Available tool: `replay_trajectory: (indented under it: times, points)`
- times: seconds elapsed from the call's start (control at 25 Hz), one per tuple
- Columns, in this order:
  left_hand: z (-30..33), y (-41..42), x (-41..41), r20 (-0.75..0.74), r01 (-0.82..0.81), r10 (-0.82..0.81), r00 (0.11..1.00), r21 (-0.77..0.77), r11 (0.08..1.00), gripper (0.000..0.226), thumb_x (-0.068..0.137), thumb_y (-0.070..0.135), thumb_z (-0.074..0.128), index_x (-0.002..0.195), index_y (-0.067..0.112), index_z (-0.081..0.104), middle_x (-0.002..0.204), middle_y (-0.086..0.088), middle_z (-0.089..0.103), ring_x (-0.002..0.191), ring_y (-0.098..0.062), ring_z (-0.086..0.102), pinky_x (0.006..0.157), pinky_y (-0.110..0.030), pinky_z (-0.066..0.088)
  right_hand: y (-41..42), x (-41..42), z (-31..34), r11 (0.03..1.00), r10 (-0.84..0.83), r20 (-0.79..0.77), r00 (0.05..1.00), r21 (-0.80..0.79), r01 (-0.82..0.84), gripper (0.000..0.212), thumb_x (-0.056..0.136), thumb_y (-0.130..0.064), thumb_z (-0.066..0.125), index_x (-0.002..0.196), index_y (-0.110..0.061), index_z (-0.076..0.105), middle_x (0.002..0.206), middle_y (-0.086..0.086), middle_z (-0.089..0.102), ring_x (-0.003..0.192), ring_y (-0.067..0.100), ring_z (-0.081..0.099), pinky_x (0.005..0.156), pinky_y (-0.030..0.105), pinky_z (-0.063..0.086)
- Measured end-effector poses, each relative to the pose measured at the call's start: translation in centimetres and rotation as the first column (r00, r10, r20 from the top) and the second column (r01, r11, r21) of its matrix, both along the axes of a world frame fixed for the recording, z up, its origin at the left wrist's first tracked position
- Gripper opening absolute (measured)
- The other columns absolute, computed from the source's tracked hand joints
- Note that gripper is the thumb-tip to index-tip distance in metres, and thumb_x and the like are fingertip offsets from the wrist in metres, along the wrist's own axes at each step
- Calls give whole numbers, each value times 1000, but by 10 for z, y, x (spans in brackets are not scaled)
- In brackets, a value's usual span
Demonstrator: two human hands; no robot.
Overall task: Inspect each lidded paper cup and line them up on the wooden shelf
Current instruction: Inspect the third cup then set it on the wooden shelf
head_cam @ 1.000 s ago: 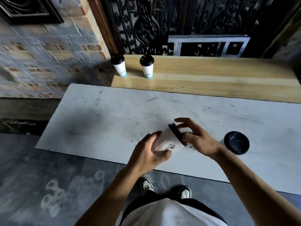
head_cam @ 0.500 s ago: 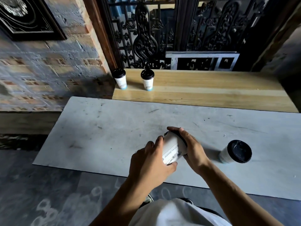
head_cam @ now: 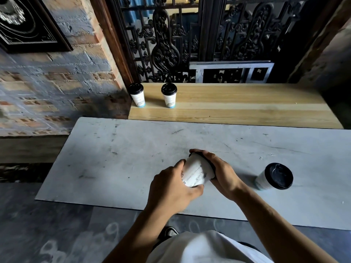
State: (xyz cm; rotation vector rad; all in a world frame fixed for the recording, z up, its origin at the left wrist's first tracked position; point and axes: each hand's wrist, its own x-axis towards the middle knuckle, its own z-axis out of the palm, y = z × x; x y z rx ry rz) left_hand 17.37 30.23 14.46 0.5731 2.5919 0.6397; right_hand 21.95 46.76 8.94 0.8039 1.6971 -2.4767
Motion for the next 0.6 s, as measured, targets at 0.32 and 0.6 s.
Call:
replay_trajectory:
  times: [0.32, 0.6]
  points:
    - [7, 0, -19, 942, -548, -159, 296, 304, 779, 49, 84, 51, 64, 106, 9, 75, 90, -21, 69, 56, -30, 60, 45, -28, 47, 34, -9, 22, 993, 83, -131, 988, -69, -93, 49, 95, -35, 41, 125, -8, 68, 124, 12, 74, 115, 25, 65, 102, 40, 45]
    - [2, 11, -10, 956, -619, -235, 177, 294, 729, 54, 81, 56, 61, 105, 10, 77, 85, -18, 68, 53, -27, 59, 41, -23, 45, 33, -19, 29, 987, 157, -189, 969, 12, -158, 57, 102, -43, 32, 130, -7, 66, 128, 23, 69, 106, 34, 67, 94, 46, 52]
